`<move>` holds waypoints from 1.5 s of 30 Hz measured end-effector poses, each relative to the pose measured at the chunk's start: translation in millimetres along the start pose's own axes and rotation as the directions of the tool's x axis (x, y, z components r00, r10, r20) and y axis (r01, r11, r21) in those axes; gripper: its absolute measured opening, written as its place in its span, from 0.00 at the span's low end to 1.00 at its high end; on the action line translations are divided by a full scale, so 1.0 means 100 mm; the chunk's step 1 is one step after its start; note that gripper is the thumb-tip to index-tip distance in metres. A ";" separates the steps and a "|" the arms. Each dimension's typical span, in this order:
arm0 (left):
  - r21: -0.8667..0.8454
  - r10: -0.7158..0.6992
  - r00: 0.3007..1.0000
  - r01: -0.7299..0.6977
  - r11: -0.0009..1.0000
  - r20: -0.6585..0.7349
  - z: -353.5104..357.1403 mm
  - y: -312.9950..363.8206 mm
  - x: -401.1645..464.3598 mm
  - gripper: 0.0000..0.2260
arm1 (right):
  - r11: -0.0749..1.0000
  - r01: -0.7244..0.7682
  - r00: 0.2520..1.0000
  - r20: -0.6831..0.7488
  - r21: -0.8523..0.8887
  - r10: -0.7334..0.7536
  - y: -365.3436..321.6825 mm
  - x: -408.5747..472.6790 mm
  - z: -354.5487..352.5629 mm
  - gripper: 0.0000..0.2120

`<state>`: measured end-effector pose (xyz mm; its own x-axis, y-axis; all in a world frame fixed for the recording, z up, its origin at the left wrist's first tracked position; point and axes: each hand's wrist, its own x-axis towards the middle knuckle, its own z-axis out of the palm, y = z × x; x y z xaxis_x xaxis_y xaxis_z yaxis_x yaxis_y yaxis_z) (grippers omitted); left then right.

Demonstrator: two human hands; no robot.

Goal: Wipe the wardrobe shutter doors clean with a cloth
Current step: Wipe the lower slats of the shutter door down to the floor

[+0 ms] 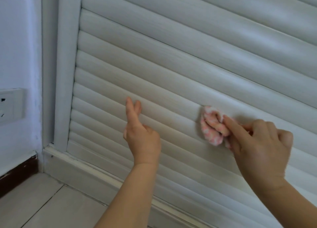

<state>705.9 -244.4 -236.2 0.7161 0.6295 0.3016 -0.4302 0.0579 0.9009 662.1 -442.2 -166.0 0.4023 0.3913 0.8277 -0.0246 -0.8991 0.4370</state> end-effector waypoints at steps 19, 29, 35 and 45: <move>-0.019 0.033 0.999 -0.033 0.999 0.017 -0.10 0.04 0.12 0.39 | 0.991 0.109 0.993 -0.064 0.081 -0.104 -0.75 0.20 0.28 0.16; -0.150 0.008 0.999 -0.002 0.989 0.037 -0.13 0.08 0.13 0.32 | 0.979 0.144 0.976 -0.181 0.143 -0.117 -1.27 0.61 0.39 0.06; -0.211 -0.078 0.997 0.078 0.974 0.006 -0.18 0.06 0.20 0.34 | 0.978 0.133 0.989 -0.090 0.162 -0.119 -1.17 0.50 0.37 0.10; -0.110 -0.109 0.994 0.111 0.988 0.030 -0.28 -0.03 0.24 0.38 | 0.975 0.158 0.980 -0.143 0.154 -0.136 -1.15 0.55 0.38 0.07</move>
<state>709.3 -208.1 -240.6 0.7747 0.5961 0.2110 -0.4055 0.2123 0.8891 722.0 -324.9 -183.9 0.2671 0.5342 0.8021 0.1808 -0.8453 0.5028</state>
